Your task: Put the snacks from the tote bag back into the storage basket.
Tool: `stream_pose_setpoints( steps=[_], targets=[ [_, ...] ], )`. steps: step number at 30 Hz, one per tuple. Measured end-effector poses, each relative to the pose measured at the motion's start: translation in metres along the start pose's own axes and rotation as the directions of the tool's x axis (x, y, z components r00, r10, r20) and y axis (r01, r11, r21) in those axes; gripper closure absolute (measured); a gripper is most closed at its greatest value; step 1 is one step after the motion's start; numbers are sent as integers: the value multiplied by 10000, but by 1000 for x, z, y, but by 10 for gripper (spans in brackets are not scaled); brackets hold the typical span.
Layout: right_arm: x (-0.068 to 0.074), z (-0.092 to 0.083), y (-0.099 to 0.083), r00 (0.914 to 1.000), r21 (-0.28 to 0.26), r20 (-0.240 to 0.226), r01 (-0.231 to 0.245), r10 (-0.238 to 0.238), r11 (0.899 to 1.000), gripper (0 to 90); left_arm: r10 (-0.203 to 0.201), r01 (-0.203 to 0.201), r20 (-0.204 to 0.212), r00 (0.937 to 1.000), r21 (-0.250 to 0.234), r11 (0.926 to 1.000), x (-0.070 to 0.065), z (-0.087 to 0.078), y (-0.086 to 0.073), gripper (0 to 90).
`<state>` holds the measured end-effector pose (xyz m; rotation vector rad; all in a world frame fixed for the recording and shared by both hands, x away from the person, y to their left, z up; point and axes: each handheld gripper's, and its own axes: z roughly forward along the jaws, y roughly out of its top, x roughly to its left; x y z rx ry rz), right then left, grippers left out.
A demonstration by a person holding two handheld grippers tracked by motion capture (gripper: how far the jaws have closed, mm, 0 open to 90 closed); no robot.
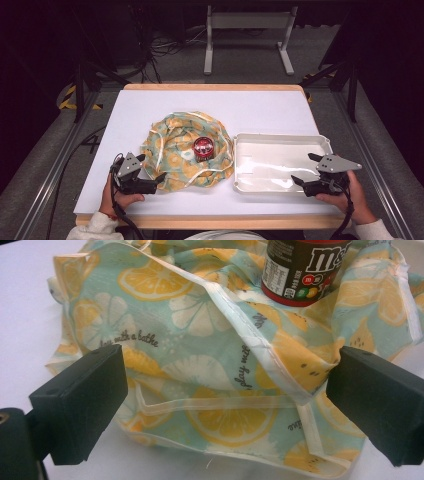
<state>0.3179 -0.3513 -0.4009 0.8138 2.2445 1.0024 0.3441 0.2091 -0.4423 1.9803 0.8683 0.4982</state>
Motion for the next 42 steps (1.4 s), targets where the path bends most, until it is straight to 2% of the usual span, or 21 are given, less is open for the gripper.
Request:
stream_pose_setpoints(
  steps=[9,11,13,17,20,22,26,32,42],
  targets=[
    [1,5,2,9994,10,-337,-17,18,10000,89,32,-32,5,10000,-85,10000,-1,-4,-3,39],
    [2,6,5,9993,-33,-371,76,-77,10000,89,-41,40,-53,10000,-124,9999,0,-6,-4,45],
    [3,8,8,9990,153,-427,151,-145,9998,97,-31,31,-132,9999,-6,10000,0,-5,-5,50],
    [4,12,12,9958,152,-842,380,-366,9992,149,-50,50,-113,9999,15,10000,0,-4,-5,49],
    [4,15,17,9939,296,-941,606,-576,9977,174,-120,122,-196,9997,125,9998,0,-5,-7,51],
    [2,17,24,9923,406,-1094,633,-586,9972,195,-98,99,-214,9997,80,9999,-1,-7,-7,54],
    [2,22,36,9898,276,-1160,862,-824,9959,198,-121,122,-182,9998,57,9999,-1,-7,-7,56],
    [4,33,58,9801,28,-1522,1295,-1275,9916,182,-94,97,-205,9997,110,9999,-1,-7,-7,52],
    [19,59,92,9539,-315,-2162,2061,-2080,9780,172,-51,53,-201,9998,102,9999,-2,-7,-7,49]
  ],
)
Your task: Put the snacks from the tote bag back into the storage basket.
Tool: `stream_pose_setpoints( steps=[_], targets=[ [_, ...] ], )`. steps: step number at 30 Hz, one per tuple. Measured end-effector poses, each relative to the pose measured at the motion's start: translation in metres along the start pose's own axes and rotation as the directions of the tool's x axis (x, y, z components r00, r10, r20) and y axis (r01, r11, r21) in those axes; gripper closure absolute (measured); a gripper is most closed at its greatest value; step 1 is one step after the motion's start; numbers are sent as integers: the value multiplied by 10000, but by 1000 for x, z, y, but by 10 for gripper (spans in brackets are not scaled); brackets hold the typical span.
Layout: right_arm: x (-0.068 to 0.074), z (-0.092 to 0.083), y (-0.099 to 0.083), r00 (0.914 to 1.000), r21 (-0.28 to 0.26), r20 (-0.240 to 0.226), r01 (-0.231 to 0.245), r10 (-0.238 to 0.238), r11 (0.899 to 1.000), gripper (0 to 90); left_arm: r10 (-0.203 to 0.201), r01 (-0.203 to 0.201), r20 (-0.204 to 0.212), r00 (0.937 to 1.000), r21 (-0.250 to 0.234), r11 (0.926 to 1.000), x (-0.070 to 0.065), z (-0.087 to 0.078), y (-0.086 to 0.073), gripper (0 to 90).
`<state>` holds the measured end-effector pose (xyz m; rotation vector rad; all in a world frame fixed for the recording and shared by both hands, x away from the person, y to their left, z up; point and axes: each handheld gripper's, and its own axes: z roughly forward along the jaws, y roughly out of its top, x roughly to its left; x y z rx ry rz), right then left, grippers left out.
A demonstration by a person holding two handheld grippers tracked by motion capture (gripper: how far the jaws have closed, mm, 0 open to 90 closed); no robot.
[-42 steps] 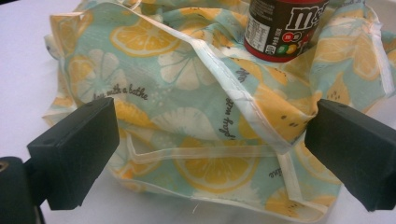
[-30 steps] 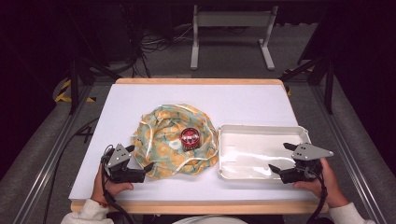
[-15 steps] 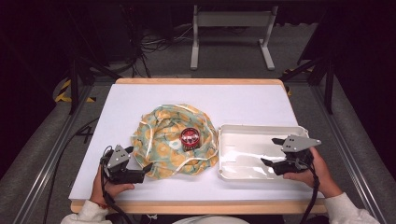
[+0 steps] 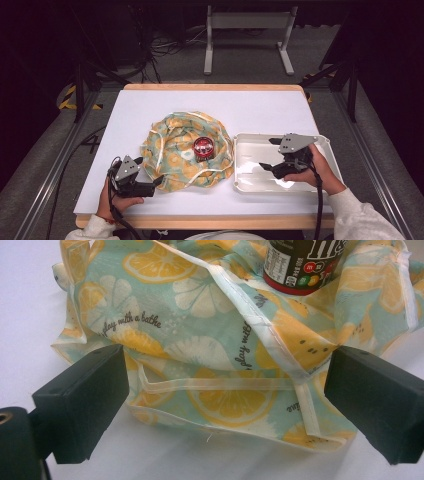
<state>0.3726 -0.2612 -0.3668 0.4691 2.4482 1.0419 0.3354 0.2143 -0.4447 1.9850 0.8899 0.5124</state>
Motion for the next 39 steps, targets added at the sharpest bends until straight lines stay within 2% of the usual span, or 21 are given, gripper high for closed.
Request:
stream_pose_setpoints(
  steps=[5,12,21,26,31,37,39],
  targets=[
    [2,13,21,9987,-125,-297,410,-414,9991,167,36,-36,47,10000,57,10000,-1,1,0,50],
    [1,28,47,9954,-251,-628,702,-717,9972,157,67,-67,31,10000,-17,10000,-1,-1,0,51],
    [-2,49,76,9888,-267,-1214,840,-867,9961,152,87,-87,79,9999,-16,10000,-1,-1,0,51],
    [-2,64,91,9814,164,-1633,1055,-1014,9943,156,88,-88,129,9999,21,10000,-1,-1,-1,50],
    [0,80,106,9671,771,-2198,1477,-1277,9860,144,76,-76,154,9999,22,10000,-1,-1,-1,50],
    [4,94,119,9610,1293,-2367,1768,-1428,9757,141,101,-101,162,9998,7,9999,-1,-1,0,50],
    [6,98,124,9516,1329,-2710,1864,-1452,9735,155,65,-66,232,9997,41,10000,-2,-1,-1,50]
  ],
)
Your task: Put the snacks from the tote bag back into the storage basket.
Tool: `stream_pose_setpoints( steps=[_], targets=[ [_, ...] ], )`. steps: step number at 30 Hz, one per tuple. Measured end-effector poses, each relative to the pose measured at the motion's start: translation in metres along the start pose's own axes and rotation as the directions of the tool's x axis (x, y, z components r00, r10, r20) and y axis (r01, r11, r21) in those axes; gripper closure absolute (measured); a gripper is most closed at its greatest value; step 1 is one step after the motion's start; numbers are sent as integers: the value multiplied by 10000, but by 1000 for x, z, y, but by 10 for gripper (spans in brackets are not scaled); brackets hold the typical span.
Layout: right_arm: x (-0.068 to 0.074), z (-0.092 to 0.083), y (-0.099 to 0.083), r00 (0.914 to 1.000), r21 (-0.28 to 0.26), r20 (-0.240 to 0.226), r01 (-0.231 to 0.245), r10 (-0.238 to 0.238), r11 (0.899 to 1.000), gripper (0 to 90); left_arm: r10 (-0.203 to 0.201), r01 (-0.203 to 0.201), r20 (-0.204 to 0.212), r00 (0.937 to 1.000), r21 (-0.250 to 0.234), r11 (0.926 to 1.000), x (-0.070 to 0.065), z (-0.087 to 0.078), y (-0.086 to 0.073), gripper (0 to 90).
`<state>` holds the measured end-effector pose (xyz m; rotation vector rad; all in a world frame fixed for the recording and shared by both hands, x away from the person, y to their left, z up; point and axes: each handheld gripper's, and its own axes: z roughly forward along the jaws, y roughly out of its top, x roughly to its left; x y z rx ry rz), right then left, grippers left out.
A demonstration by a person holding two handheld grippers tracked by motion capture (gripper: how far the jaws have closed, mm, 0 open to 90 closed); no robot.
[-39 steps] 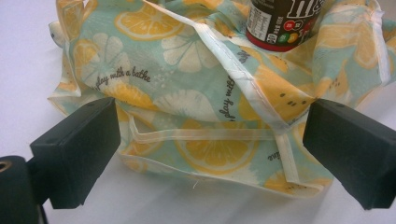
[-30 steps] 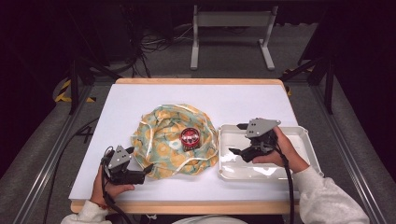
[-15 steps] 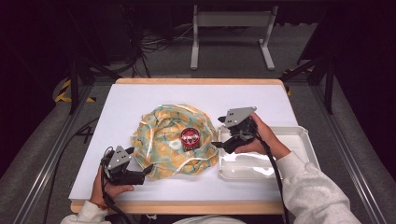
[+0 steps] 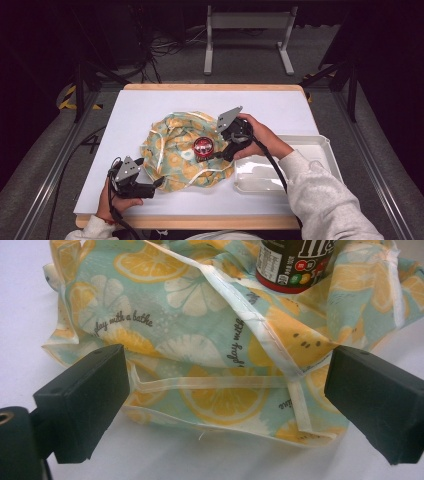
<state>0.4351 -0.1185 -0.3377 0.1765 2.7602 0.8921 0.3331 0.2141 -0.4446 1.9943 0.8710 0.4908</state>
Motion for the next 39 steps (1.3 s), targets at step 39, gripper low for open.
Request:
stream_pose_setpoints(
  steps=[39],
  targets=[
    [-9,68,34,9967,2345,-711,-217,394,9719,232,89,-88,272,9996,-51,9999,-1,-5,-2,48]
  ],
)
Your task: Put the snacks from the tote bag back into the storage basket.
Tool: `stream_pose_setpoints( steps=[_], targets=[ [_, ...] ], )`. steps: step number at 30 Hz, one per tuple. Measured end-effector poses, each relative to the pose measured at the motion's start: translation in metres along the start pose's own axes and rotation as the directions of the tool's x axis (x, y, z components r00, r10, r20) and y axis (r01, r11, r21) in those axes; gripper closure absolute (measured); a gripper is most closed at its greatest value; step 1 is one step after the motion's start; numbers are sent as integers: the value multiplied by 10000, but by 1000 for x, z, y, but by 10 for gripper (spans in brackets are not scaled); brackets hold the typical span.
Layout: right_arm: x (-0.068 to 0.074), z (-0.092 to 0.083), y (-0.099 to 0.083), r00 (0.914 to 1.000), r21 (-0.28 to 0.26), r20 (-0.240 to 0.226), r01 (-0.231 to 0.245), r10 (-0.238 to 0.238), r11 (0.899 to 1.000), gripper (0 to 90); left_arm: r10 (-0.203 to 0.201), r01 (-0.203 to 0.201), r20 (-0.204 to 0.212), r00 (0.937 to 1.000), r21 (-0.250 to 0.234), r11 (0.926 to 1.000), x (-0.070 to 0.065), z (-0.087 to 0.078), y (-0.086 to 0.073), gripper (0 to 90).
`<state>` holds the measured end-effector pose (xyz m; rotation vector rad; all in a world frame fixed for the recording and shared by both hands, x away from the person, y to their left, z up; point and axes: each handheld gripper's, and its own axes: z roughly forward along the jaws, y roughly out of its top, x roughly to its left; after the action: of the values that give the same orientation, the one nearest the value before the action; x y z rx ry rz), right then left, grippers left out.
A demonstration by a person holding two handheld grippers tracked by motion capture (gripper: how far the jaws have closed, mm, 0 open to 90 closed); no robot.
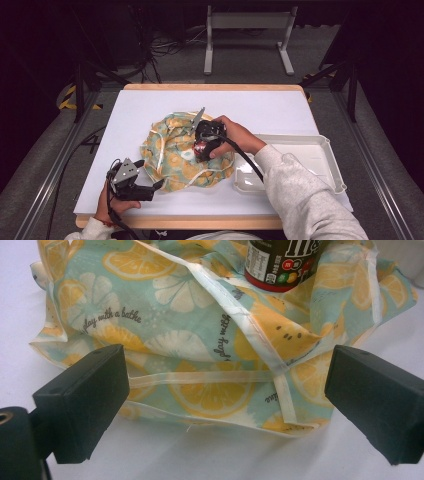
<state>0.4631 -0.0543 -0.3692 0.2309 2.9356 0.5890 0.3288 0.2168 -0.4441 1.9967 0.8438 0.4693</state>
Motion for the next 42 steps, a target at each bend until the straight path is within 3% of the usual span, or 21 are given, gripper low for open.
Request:
stream_pose_setpoints(
  steps=[14,25,34,42],
  targets=[
    [3,-5,3,9995,138,239,201,-205,9997,234,-87,87,-51,9999,-37,10000,0,-1,-1,49],
    [7,-20,6,9977,62,512,450,-453,9990,235,-175,175,-28,9998,-72,9998,1,0,-1,50],
    [11,-26,11,9962,-77,604,639,-633,9979,236,-149,149,20,9999,-22,9999,1,0,-1,50],
    [10,-43,14,9954,-473,758,622,-585,9969,236,-198,197,-92,9998,-102,9998,3,-1,-2,50]
  ],
)
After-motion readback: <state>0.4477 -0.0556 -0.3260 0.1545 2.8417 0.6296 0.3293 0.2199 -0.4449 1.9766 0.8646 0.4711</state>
